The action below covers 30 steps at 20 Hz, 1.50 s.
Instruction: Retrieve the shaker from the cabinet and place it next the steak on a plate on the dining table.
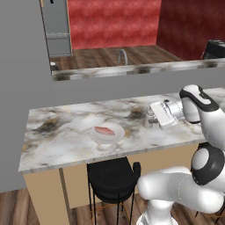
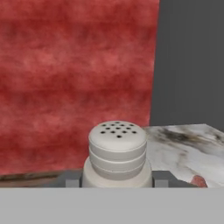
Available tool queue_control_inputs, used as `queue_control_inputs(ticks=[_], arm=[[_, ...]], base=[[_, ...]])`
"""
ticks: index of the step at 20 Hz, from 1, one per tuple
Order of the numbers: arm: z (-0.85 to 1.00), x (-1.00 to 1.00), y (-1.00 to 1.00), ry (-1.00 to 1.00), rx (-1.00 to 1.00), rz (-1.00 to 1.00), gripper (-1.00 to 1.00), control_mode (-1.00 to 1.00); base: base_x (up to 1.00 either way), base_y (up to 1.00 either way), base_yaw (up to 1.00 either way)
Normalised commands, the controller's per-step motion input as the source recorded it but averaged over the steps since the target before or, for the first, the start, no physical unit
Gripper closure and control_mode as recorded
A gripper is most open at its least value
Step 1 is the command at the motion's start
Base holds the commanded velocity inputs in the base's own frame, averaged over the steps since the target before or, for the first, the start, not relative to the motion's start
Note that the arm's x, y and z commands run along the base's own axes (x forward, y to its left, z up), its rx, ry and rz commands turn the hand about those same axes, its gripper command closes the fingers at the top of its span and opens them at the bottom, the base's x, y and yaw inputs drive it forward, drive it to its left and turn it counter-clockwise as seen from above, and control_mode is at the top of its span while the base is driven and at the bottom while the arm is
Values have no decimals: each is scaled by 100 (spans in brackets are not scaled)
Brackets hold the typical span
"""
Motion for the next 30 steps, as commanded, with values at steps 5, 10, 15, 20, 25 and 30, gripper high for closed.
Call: queue_control_inputs(ticks=[5, 10, 15, 20, 25, 30], arm=[[0, 0, 0, 0, -5, -8, 100, -100], [-2, 0, 4, 1, -2, -5, 100, -100], [-12, 0, 3, 7, 0, 0, 100, -100], [-21, 0, 0, 2, 0, 0, 100, -100], [-21, 12, 0, 1, -2, 0, 100, -100], [-10, 10, 0, 0, -6, 0, 100, -100]], base=[[0, 0, 0], [0, 0, 0], [0, 0, 0], [0, 0, 0], [0, 0, 0], [0, 0, 0]])
